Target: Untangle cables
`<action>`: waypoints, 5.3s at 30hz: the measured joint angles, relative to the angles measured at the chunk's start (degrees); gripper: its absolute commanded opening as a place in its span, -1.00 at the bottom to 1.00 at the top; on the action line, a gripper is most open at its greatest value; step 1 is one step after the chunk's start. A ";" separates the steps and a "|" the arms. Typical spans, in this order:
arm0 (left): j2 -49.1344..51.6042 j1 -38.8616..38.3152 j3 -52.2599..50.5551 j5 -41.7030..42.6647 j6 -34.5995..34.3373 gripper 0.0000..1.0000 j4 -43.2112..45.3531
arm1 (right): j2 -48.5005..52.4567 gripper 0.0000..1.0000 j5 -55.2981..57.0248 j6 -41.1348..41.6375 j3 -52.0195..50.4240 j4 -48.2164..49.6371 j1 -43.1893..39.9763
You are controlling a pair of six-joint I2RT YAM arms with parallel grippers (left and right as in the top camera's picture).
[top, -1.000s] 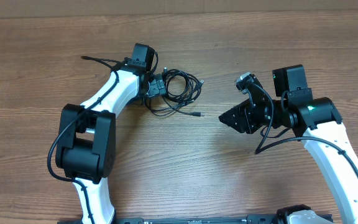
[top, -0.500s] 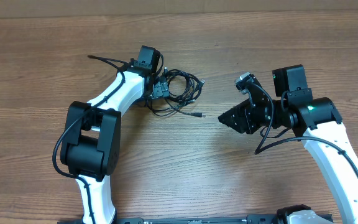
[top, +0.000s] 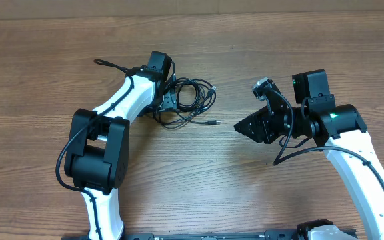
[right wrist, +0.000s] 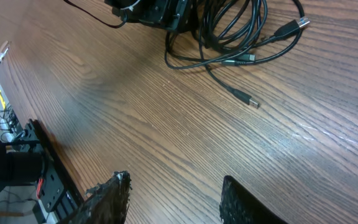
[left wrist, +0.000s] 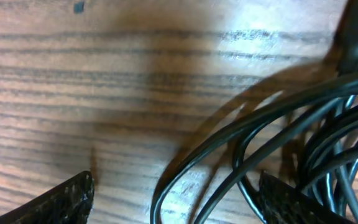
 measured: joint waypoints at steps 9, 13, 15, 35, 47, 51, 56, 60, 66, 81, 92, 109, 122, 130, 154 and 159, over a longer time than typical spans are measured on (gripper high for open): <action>0.00 0.00 0.04 0.02 -0.92 0.06 -0.57 | 0.00 -0.08 -0.02 0.00 0.00 -0.96 0.00; 0.00 0.00 0.04 0.04 -0.85 -0.07 -0.68 | 0.00 -0.07 -0.02 0.00 0.00 -1.05 0.00; 0.07 -0.07 0.04 0.07 -0.83 -0.13 -0.68 | 0.00 -0.07 -0.02 0.00 0.00 -1.07 0.00; 0.09 -0.37 0.04 0.07 -0.81 -0.92 -0.52 | 0.00 -0.07 -0.02 0.00 0.00 -1.22 0.00; -0.17 -0.37 0.07 -0.07 -0.79 -0.92 -2.03 | 0.00 -0.07 -0.39 0.00 0.00 -1.31 0.00; -1.73 -0.37 -0.96 -0.20 -0.52 -0.91 -3.06 | 0.00 -0.07 -0.42 0.00 0.00 -1.36 0.00; -10.62 -0.37 -2.10 -0.48 0.96 -0.91 -3.43 | 0.00 -0.08 -0.42 0.00 0.00 -1.36 0.00; -21.79 -0.37 -2.10 -0.72 3.04 -0.92 -3.23 | 0.00 -0.07 -0.39 0.00 0.00 -1.33 0.02; -35.08 -0.37 -2.03 -1.22 7.02 -0.92 -1.75 | 0.00 -0.07 -0.39 0.00 0.00 -1.31 0.00; -43.78 -0.37 -2.03 9.01 20.17 -0.92 -1.38 | 0.00 0.00 -2.29 0.04 0.00 4.35 0.00; -43.76 -0.37 -2.03 23.63 26.58 -0.92 -0.83 | 0.00 0.11 -5.35 0.13 0.00 10.10 0.00; -43.78 -0.37 -2.03 45.13 33.48 -0.91 0.44 | 0.00 1.00 -5.60 -0.02 0.00 20.02 0.00; -43.78 -0.76 -2.03 54.71 34.16 -0.91 3.15 | 0.07 0.99 -5.60 -0.22 0.00 22.01 0.02; -43.78 -4.42 -2.03 56.96 34.14 -0.91 5.57 | 0.28 -0.35 -5.68 -0.35 0.00 23.17 0.02; -43.78 -5.57 -2.03 40.74 32.09 0.90 1.68 | 0.39 -0.92 -16.33 -0.24 0.00 18.40 0.31; -43.78 -5.57 -2.03 40.96 34.32 1.00 1.66 | 0.42 -0.92 -20.09 -0.24 0.00 18.38 0.28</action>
